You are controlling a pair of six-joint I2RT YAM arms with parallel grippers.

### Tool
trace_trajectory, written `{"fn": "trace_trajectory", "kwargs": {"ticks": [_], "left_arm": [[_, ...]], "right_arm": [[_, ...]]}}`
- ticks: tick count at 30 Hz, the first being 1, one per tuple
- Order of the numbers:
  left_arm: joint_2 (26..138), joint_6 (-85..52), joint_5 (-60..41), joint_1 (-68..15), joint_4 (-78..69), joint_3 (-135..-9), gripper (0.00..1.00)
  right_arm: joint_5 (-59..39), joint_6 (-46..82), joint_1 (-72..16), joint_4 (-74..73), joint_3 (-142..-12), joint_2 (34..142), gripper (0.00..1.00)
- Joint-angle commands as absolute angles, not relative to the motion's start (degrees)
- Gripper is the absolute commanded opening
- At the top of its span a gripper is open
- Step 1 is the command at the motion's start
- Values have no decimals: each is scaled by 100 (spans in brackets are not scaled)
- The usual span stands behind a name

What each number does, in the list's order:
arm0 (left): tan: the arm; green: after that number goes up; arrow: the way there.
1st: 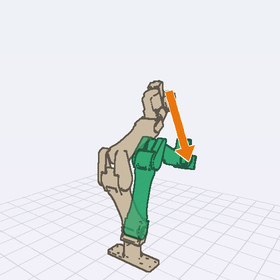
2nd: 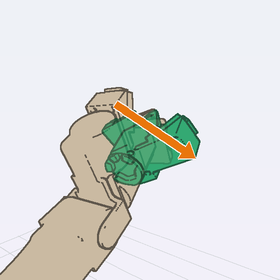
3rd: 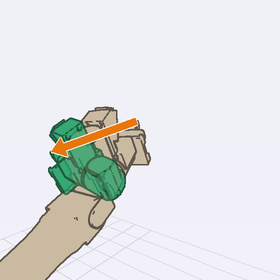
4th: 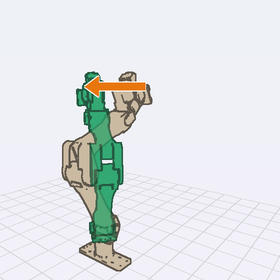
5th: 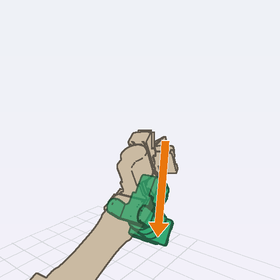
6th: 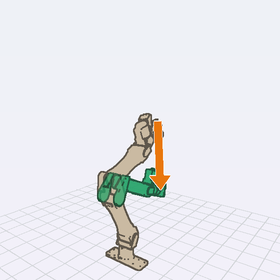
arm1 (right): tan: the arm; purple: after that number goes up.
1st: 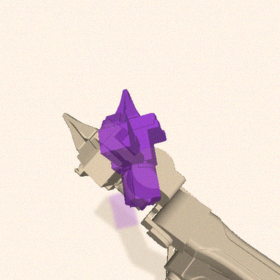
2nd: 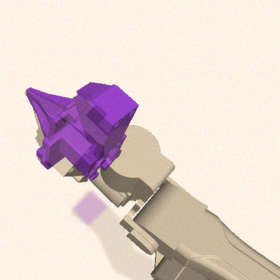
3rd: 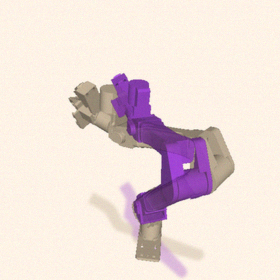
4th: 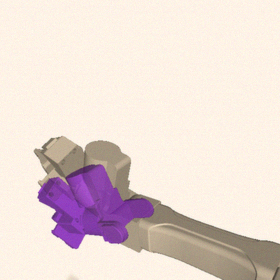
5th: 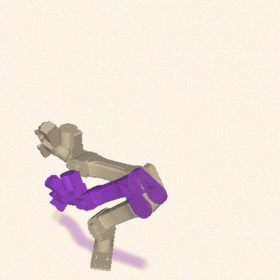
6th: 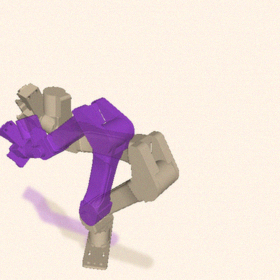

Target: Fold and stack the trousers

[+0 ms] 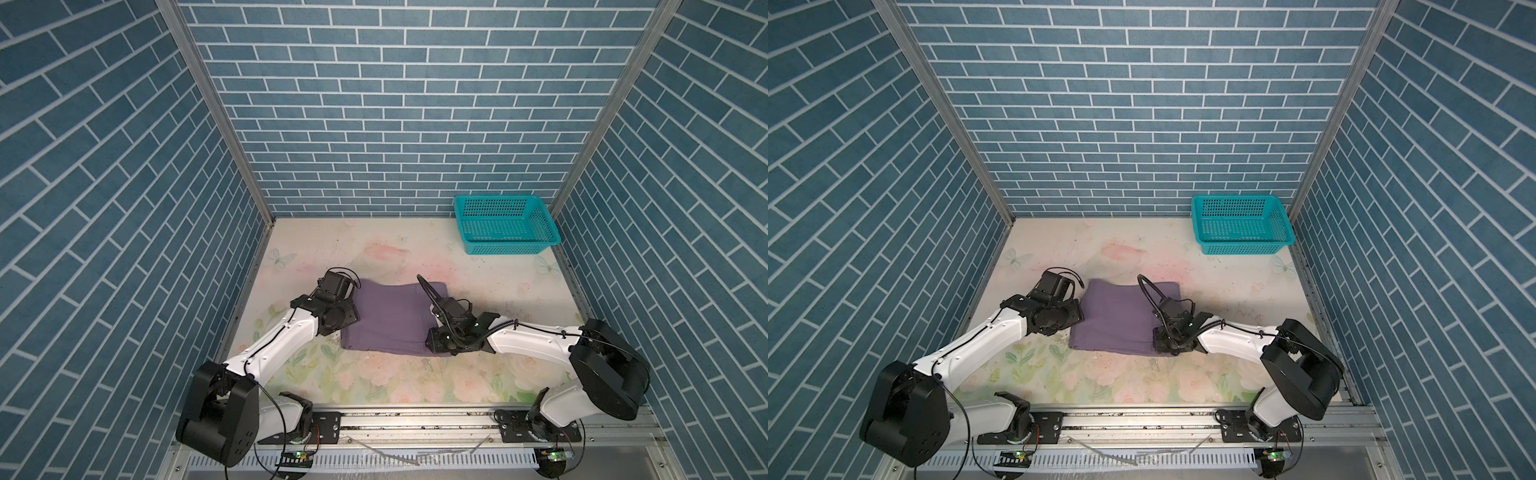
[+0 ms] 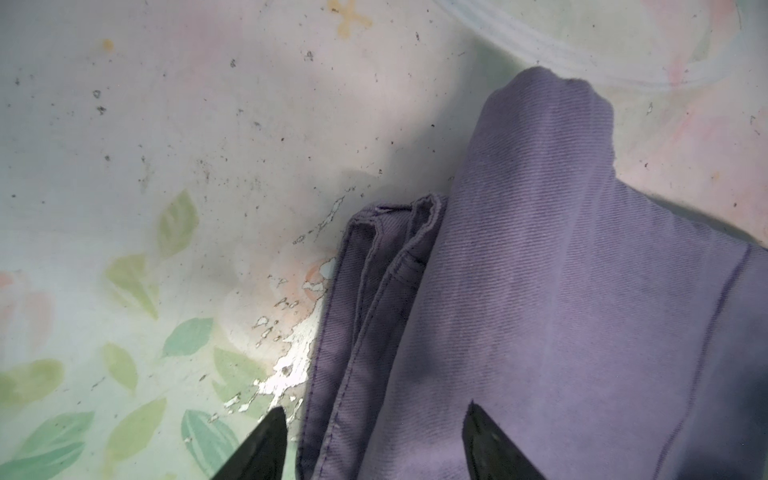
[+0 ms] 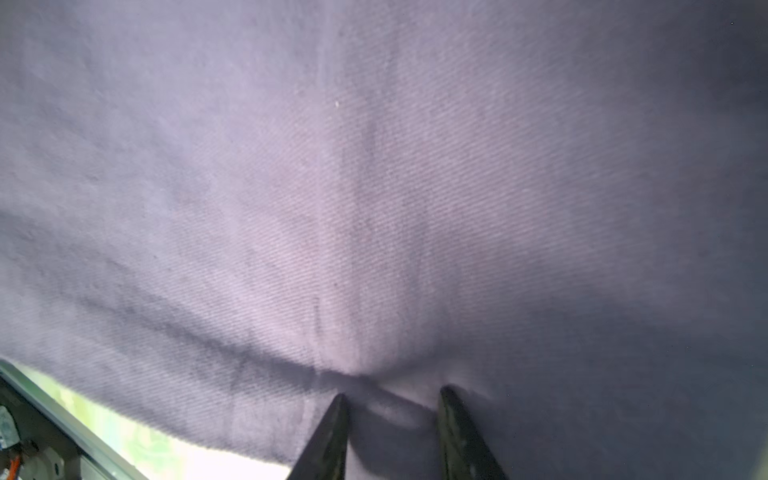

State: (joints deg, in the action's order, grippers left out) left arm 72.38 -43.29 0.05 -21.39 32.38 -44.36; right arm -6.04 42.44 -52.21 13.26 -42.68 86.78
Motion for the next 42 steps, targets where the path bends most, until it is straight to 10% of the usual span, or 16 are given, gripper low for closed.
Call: {"fn": "trace_trajectory", "kwargs": {"ticks": [1,4,6,12,28,42], "left_arm": [[7173,-4286,43,-2171,3412,-4680,63],[7015,-4250,102,-2223,3626,-4929,45],[6937,-4258,119,-2329,3656,-5075,36],[7344,-4307,324,-3157,3648,-5651,22],[7887,-5132,544,-3419,3283,-4149,21],[8068,-5206,938,-3152,3038,-3812,21]], "right_arm": [[-368,4428,-5176,2278,-3966,8878,35],[-174,4013,-5156,2492,-4173,8297,24],[40,3762,-5145,2640,-4347,7779,0],[384,3718,-4900,2702,-4737,6903,0],[-73,5887,-4684,1097,-2492,7895,0],[-466,4750,-4838,754,-3802,8958,0]]}}
